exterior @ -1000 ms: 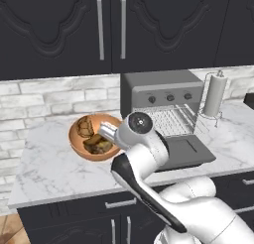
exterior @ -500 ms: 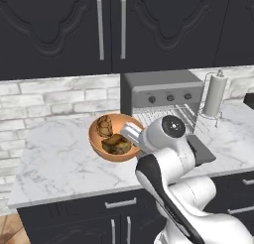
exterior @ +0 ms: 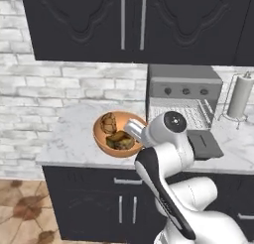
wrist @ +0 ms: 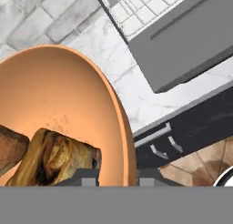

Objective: Pick up the heated bread from the toaster oven and place it in the bowl. Then move the bread bowl to the dining counter.

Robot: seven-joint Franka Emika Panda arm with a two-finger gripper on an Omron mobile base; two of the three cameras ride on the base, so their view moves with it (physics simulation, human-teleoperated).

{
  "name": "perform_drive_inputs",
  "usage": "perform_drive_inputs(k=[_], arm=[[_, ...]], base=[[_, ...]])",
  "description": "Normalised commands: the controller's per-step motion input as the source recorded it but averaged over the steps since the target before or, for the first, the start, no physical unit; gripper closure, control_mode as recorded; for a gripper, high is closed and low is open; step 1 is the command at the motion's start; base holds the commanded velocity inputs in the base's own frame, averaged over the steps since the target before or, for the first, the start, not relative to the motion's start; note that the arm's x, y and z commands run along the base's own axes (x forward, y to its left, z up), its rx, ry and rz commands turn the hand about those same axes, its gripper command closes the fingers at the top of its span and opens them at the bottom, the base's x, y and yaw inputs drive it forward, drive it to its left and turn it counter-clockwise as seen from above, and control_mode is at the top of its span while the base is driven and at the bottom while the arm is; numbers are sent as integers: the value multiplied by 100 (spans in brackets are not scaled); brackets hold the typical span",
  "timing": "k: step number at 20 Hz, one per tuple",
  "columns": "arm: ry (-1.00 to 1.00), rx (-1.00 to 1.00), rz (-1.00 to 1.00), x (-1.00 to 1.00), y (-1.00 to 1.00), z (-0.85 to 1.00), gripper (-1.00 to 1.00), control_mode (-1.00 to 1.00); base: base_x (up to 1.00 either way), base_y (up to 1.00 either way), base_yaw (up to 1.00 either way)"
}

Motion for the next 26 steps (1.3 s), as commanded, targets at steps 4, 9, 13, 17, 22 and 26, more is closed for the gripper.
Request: perform_drive_inputs(k=[4, 9, 13, 17, 22, 26], arm=[[0, 0, 0, 0, 0, 0, 100, 100], [0, 0, 0, 0, 0, 0, 100, 100], [0, 0, 0, 0, 0, 0, 100, 100], [0, 0, 0, 0, 0, 0, 100, 100], [0, 0, 0, 0, 0, 0, 100, 100], [0, 0, 0, 0, 0, 0, 100, 100]], base=[[-83, -41, 92], [-35, -9, 100], [-5, 0, 100], [-5, 0, 100], [-4, 0, 100], [-2, 0, 100]])
